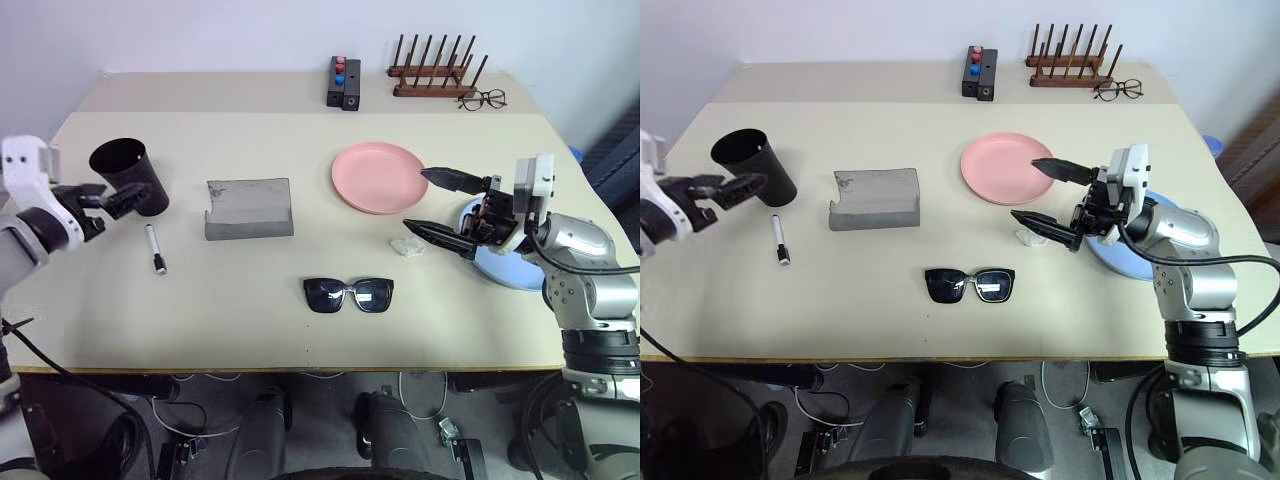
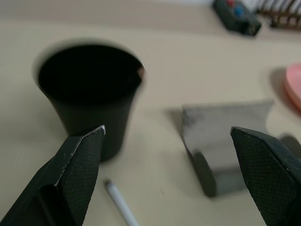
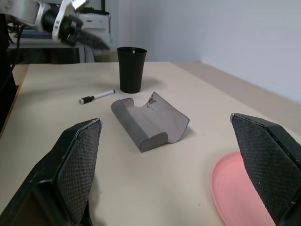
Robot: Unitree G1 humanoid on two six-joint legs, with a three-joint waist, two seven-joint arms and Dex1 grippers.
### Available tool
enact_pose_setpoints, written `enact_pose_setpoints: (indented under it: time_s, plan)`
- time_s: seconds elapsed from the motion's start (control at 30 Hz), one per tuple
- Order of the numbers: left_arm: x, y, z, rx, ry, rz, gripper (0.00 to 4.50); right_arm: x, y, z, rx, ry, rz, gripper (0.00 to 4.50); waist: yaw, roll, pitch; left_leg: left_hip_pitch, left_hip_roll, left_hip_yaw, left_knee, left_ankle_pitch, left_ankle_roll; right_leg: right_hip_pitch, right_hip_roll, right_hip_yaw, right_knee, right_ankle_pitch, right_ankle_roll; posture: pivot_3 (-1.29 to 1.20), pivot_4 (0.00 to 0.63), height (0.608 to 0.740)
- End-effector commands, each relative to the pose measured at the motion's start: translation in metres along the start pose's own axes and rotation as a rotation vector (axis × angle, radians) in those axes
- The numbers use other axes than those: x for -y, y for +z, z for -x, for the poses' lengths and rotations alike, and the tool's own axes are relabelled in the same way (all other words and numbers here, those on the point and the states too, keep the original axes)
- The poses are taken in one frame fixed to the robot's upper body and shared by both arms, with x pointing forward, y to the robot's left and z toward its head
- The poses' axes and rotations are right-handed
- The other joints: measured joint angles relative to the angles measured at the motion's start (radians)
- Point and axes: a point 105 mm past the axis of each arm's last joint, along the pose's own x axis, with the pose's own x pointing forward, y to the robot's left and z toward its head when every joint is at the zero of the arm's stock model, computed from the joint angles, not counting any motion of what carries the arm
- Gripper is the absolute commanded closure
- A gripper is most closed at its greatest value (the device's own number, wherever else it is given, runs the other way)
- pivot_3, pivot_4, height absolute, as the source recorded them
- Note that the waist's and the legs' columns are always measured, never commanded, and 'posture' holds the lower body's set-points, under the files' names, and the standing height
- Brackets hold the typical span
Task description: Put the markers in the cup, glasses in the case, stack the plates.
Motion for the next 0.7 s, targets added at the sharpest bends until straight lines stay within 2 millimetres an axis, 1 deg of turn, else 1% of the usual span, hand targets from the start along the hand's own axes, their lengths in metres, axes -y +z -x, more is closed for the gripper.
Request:
enact_pose_setpoints:
  time_s: [0.03,0.13,0.27,0.47,0.53,0.57,0.7]
  plan:
    - [-0.018,0.002,0.006,0.068,0.204,0.073,0.07,0.001,0.009,-0.004,0.028,0.006,0.033,0.00,0.000,0.000,0.000,0.000,0.000,0.000,0.000,0.000,0.000,0.000,0.000,0.000,0.000,0.001,0.002,0.00,0.150,0.740]
    - [-0.028,-0.021,0.001,0.070,0.350,0.219,0.07,0.000,0.010,-0.007,0.027,0.011,0.033,0.00,0.001,-0.001,0.000,0.000,0.000,0.000,0.001,0.000,0.000,0.000,0.001,0.000,0.000,0.001,0.002,0.00,0.150,0.740]
    - [-0.035,-0.040,-0.009,0.050,0.442,0.324,0.07,0.001,0.010,-0.009,0.022,0.012,0.032,0.00,0.002,-0.003,-0.001,0.000,0.000,0.000,0.001,0.000,0.000,0.001,0.001,0.001,0.001,0.001,0.002,0.00,0.150,0.740]
    - [-0.033,-0.045,-0.034,-0.039,0.430,0.380,0.07,-0.002,0.009,-0.010,0.017,0.011,0.028,0.00,0.007,-0.003,-0.001,0.000,0.000,0.000,0.002,0.000,0.000,0.001,0.001,0.001,0.000,0.001,0.002,0.00,0.150,0.740]
    - [-0.033,-0.046,-0.037,-0.076,0.411,0.407,0.07,-0.003,0.009,-0.010,0.017,0.006,0.029,0.00,0.007,-0.003,-0.001,0.000,0.000,0.000,0.002,0.000,0.000,0.001,0.001,0.001,0.000,0.001,0.002,0.00,0.150,0.740]
    - [-0.033,-0.047,-0.039,-0.098,0.415,0.386,0.07,-0.003,0.010,-0.009,0.016,0.003,0.028,0.00,0.006,-0.003,-0.001,0.000,0.000,0.000,0.002,0.000,0.000,0.001,0.001,0.001,0.000,0.001,0.002,0.00,0.150,0.740]
    - [-0.023,-0.061,-0.041,-0.213,0.366,0.387,0.07,-0.005,0.009,-0.005,0.008,-0.011,0.026,0.00,0.003,-0.003,-0.001,0.000,0.000,0.000,0.001,0.000,0.000,0.001,0.001,0.001,0.000,0.001,0.002,0.00,0.150,0.740]
